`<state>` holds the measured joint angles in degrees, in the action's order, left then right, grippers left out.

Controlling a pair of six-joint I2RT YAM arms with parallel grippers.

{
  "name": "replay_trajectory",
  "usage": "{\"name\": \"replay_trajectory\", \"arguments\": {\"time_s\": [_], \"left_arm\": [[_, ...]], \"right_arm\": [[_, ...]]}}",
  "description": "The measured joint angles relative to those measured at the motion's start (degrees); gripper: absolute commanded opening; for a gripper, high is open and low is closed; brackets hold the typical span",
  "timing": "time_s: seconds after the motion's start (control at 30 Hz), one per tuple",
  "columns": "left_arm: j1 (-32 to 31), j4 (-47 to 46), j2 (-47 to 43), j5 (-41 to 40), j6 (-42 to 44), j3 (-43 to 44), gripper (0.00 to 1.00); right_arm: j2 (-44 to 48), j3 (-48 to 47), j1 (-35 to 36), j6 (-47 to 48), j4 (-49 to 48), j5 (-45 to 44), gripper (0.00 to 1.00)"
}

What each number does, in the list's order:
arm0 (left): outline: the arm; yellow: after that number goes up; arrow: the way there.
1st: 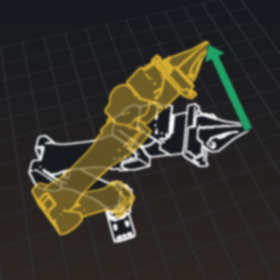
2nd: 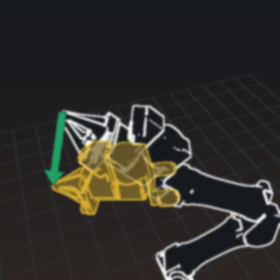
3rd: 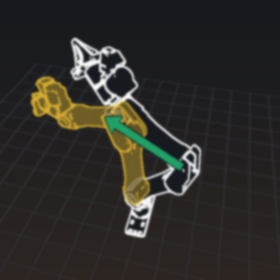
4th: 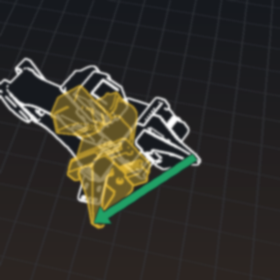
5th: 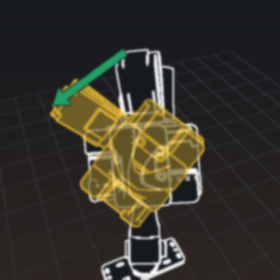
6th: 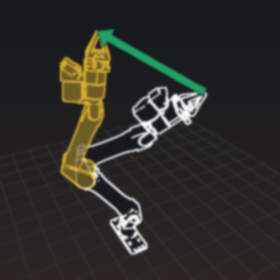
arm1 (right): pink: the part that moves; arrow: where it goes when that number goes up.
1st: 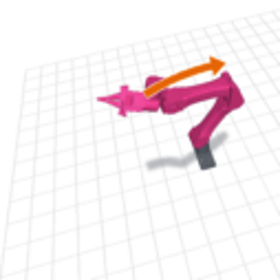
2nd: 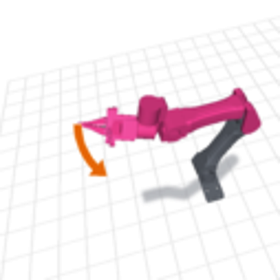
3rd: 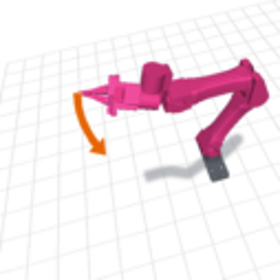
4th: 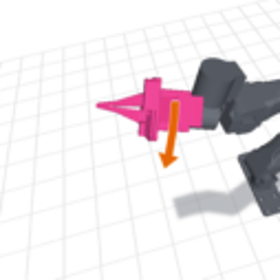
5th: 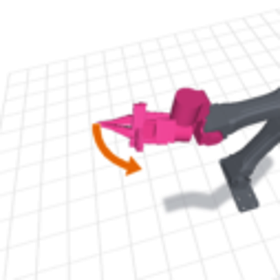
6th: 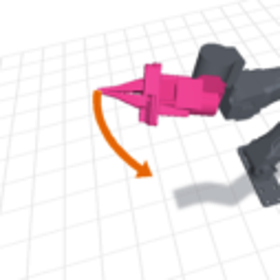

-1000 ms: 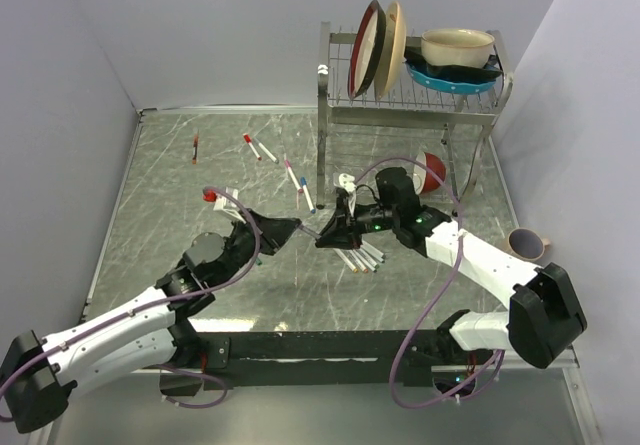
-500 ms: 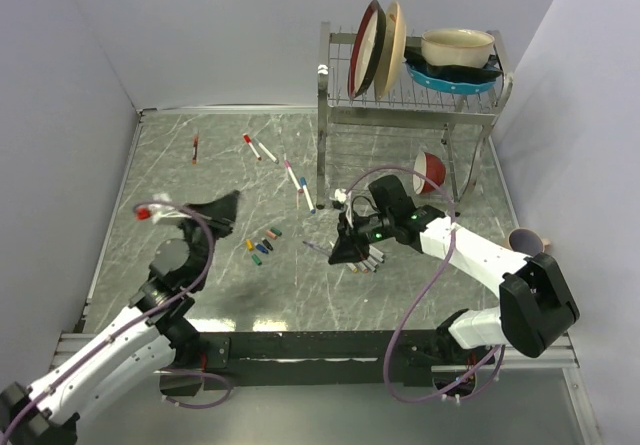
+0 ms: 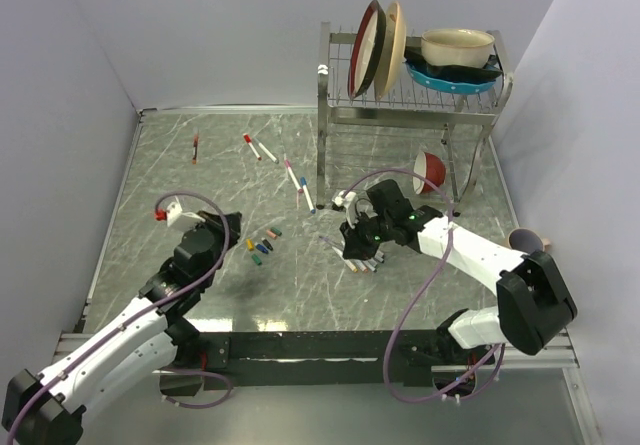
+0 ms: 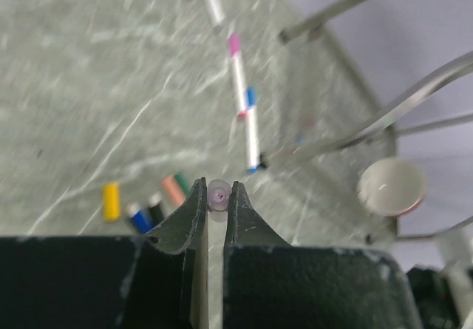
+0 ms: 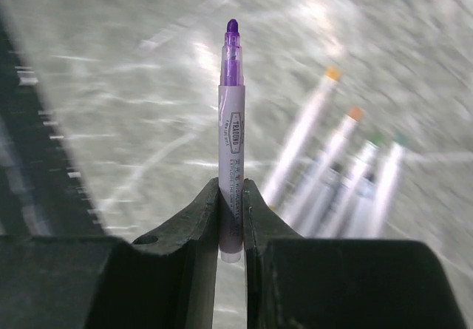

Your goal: Open the pen caps

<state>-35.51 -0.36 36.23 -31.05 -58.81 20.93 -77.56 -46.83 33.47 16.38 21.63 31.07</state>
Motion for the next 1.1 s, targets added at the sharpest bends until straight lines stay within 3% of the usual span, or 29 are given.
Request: {"name": "replay_trajectory", "arguments": {"time_s": [0.27, 0.4, 0.7, 1.1], "left_arm": [[0.07, 5.84, -2.12, 4.20, -6.23, -7.76, 0.01], [0.07, 7.15, -3.15, 5.14, -8.87, -9.92, 0.01], [0.07, 7.15, 0.39, 6.01, -11.21, -10.95, 0.05], [0.09, 6.82, 6.95, 6.05, -11.54, -10.95, 0.12]], "right_arm": [[-5.46, -0.72, -1.90, -0.07, 2.14, -11.56, 0.00], [-7.85, -1.49, -2.40, -0.35, 2.99, -14.43, 0.09], [-9.29, -2.25, -2.40, -0.72, 4.24, -16.65, 0.20], [-9.99, -2.36, -2.40, -1.11, 5.07, -16.83, 0.26]]}}
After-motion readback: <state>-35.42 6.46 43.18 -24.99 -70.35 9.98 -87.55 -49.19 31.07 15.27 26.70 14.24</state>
